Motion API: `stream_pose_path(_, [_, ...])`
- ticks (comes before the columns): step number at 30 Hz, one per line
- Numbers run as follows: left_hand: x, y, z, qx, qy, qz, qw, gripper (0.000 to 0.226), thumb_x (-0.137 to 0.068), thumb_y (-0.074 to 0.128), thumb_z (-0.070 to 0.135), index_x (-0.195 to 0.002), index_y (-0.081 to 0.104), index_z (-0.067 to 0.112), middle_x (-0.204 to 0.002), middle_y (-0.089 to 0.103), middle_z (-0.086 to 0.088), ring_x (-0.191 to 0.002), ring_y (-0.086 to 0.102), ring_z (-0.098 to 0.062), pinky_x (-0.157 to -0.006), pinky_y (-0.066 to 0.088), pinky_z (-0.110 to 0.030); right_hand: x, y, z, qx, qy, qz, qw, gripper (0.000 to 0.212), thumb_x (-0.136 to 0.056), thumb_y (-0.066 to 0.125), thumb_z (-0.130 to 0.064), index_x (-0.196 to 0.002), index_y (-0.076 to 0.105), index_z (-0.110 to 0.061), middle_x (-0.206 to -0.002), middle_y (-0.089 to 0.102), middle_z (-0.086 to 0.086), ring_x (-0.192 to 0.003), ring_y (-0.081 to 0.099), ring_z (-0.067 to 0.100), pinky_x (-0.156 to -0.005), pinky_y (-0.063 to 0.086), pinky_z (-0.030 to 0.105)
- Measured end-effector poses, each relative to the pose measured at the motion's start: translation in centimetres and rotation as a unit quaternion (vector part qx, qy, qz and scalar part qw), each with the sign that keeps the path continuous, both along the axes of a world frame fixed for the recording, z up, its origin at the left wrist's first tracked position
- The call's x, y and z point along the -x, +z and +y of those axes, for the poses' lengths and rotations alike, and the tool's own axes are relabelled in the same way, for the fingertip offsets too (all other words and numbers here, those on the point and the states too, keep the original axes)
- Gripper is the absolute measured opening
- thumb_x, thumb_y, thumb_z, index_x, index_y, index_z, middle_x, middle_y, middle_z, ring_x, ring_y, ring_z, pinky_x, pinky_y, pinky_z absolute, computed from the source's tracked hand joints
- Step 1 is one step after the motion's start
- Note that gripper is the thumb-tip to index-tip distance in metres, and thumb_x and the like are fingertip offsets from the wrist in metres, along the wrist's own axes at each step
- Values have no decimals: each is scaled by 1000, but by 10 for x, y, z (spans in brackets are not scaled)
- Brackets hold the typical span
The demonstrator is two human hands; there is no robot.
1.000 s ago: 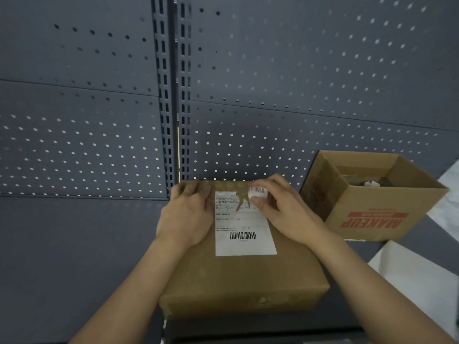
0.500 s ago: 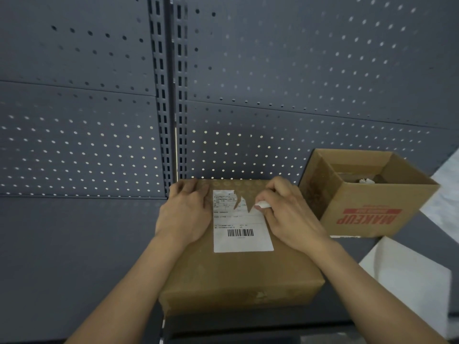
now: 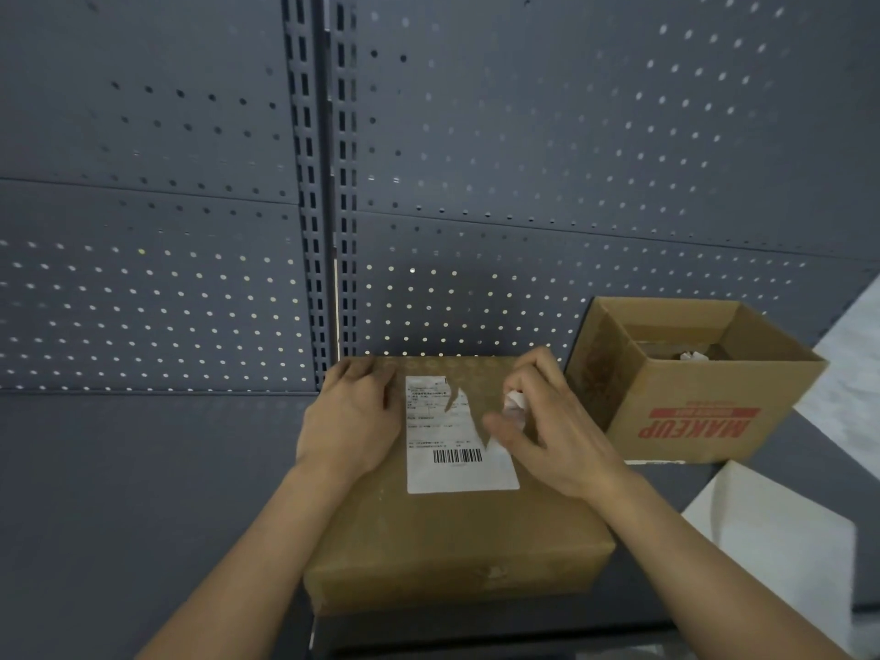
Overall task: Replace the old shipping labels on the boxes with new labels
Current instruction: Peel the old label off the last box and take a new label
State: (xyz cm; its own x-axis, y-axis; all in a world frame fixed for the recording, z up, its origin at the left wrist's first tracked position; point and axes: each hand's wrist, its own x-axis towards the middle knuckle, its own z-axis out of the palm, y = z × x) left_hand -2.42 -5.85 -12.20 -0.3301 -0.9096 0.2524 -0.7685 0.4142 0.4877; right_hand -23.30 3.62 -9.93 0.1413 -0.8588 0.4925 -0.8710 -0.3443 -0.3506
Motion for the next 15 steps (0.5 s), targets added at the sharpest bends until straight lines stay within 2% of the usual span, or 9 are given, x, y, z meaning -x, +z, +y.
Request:
stream_pose_path(1, [0, -1, -1, 5, 2, 12, 1000, 33, -102, 42, 32, -127, 60, 21, -138, 50, 3, -137, 33, -19, -92, 46, -45, 0, 0, -1, -19, -11, 9, 1000, 34, -89, 53, -55, -92, 38, -25, -102, 27, -14, -83, 46, 0, -64, 43, 21])
stream_pose_path(3, [-1, -3, -2, 17, 8, 26, 999, 29, -100, 47, 31, -117, 66, 18, -129, 54, -2, -130, 39, -24, -89, 47, -41, 1, -1, -5, -58, -28, 18, 998, 36, -87, 63, -51, -96, 40, -25, -107, 26, -15, -87, 47, -3, -64, 43, 16])
stream_pose_path(5, [-2, -3, -2, 40, 17, -4, 999, 27, -98, 52, 31, -108, 72, 16, -121, 56, -4, -120, 40, -29, -92, 48, -40, 4, -3, -8, -74, -26, 20, 997, 27, -90, 65, -42, -97, 45, -26, -108, 32, -16, -87, 49, 1, -68, 45, 20])
stream_pose_path(7, [-4, 1, 0, 61, 14, -47, 997, 29, -98, 52, 34, -98, 73, 15, -114, 60, -4, -110, 47, -28, -86, 52, -42, 6, -5, -10, -71, -12, 27, 997, 15, -93, 63, -35, -94, 52, -25, -105, 41, -17, -86, 51, 2, -70, 47, 26])
stream_pose_path(10, [-11, 7, 3, 24, -18, -68, 997, 33, -98, 49, 43, -94, 70, 17, -107, 62, 0, -98, 59, -23, -76, 56, -41, 5, -4, -8, -89, 6, 29, 996, 16, -93, 60, -43, -91, 59, -27, -99, 47, -18, -88, 53, 3, -72, 49, 30])
stream_pose_path(12, [-14, 9, 10, -48, -52, -73, 995, 36, -96, 48, 50, -112, 66, 23, -121, 59, 2, -111, 57, -22, -90, 53, -40, 1, -2, -5, -115, 2, 14, 993, 25, -87, 62, -55, -86, 55, -31, -97, 46, -16, -86, 51, 3, -70, 45, 24])
stream_pose_path(14, [-14, 10, 20, -81, -73, -86, 990, 50, -97, 46, 53, -138, 52, 25, -146, 43, -1, -139, 35, -24, -107, 40, -41, -2, -2, -3, -117, -20, -2, 993, 32, -81, 68, -57, -79, 48, -33, -94, 45, -15, -82, 48, 4, -68, 41, 22])
stream_pose_path(15, [-14, 10, 25, -77, -72, -87, 991, 56, -97, 45, 53, -145, 44, 25, -154, 34, -2, -146, 21, -23, -112, 33, -43, -3, -4, -2, -103, -31, -14, 994, 32, -81, 71, -53, -77, 48, -30, -91, 45, -13, -80, 48, 5, -66, 39, 21])
